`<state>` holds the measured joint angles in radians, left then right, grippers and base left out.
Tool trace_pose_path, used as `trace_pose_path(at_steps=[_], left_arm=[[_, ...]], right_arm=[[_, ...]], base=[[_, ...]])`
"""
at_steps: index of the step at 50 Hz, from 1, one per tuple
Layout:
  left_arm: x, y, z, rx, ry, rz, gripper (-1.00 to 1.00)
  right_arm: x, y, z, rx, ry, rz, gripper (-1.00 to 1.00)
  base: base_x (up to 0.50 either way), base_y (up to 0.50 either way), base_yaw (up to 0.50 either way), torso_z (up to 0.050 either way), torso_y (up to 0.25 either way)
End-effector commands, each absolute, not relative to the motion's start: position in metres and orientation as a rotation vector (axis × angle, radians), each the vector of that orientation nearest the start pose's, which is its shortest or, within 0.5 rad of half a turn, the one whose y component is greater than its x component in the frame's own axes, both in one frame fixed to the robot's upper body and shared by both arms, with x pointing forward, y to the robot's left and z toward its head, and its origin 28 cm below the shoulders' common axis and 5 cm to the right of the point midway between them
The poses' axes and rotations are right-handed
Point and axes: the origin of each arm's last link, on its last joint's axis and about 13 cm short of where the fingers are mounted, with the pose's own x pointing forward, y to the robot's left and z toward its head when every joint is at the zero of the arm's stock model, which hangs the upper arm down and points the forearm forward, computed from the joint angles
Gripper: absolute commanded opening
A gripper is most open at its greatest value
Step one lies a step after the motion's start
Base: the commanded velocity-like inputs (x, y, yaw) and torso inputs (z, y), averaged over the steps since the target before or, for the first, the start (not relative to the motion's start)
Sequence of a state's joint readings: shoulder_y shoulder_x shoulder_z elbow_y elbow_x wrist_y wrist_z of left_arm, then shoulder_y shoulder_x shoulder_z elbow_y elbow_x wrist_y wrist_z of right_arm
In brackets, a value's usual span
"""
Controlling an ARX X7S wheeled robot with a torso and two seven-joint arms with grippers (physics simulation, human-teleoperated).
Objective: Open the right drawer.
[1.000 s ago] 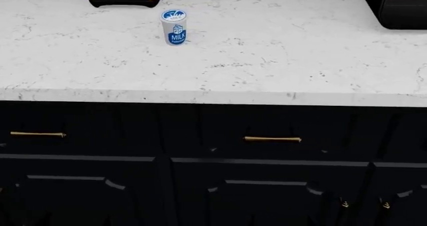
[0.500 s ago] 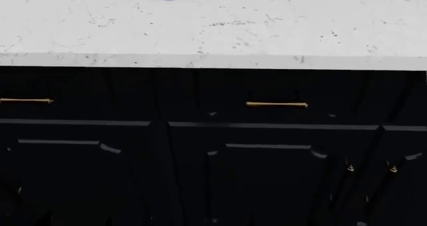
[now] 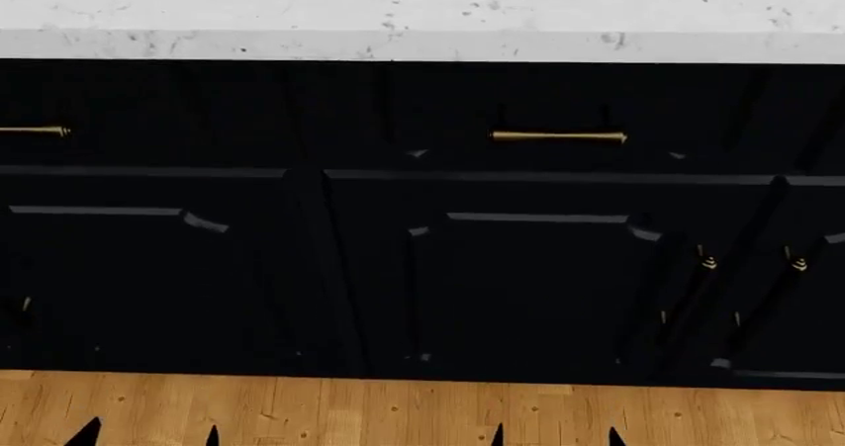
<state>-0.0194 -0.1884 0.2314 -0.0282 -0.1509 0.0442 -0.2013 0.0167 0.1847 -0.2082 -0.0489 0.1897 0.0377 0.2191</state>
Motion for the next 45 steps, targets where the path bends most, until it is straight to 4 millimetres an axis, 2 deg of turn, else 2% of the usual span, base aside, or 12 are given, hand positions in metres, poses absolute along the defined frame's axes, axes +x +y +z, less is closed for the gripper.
trace_pose_path(at_steps=[1, 23, 45], left_arm=[[0.2082, 0.2061, 0.0137, 0.013, -0.004, -0.01, 1.0], [0.2083, 0.2055, 0.0135, 0.005, -0.007, -0.019, 1.0], [0.2082, 0.2057, 0.0133, 0.004, -0.009, -0.02, 1.0]], right_arm=[[0.2099, -0.0969, 0.0174, 0.006, 0.004, -0.003, 1.0], [0.2101, -0.0969, 0.0213, 0.012, 0.008, -0.005, 1.0], [0.2103, -0.0969, 0.0199, 0.008, 0.009, -0.002, 1.0]], base=[[0.0, 0.0, 0.0, 0.0, 0.0], [0.0, 0.0, 0.0, 0.0, 0.0], [0.22, -0.02, 0.0, 0.0, 0.0]])
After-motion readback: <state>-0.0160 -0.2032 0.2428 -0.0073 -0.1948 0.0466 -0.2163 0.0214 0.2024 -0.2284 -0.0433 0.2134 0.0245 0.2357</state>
